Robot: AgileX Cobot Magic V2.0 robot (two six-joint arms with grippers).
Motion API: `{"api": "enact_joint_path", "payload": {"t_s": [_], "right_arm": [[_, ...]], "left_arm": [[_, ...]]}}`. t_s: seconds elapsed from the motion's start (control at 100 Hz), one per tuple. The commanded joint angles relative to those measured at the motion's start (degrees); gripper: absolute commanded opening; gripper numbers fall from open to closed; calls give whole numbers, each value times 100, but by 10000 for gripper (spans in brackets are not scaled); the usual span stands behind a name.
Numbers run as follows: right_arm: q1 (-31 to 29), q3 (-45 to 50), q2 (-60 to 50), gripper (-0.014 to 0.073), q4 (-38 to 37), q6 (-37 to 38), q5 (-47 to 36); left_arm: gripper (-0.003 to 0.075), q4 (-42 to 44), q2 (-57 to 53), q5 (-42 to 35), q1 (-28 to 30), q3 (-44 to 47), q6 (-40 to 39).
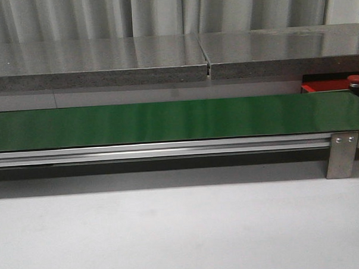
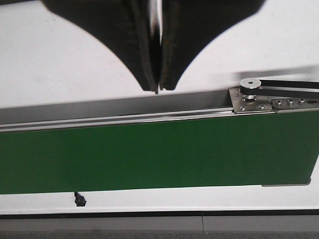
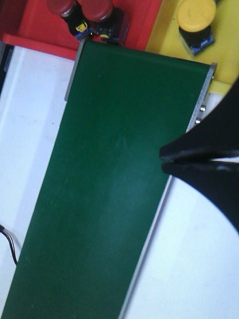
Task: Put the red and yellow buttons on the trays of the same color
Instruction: 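Release the yellow button and raise the right gripper from the trays, then move the left gripper to a yellow button on the table and grasp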
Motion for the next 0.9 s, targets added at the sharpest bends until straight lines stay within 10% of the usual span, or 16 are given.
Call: {"api": "enact_joint_path", "payload": {"t_s": [0.0,0.89], "right_arm": [[69,176,-487,-69,-11,-59,-465],[69,2728,-4725,-69,-23,-66,-543]], "left_arm": [[-19,-69,28,-416,-37,-131,0],[-19,-69,28,-723,-37,-131,0]]}}
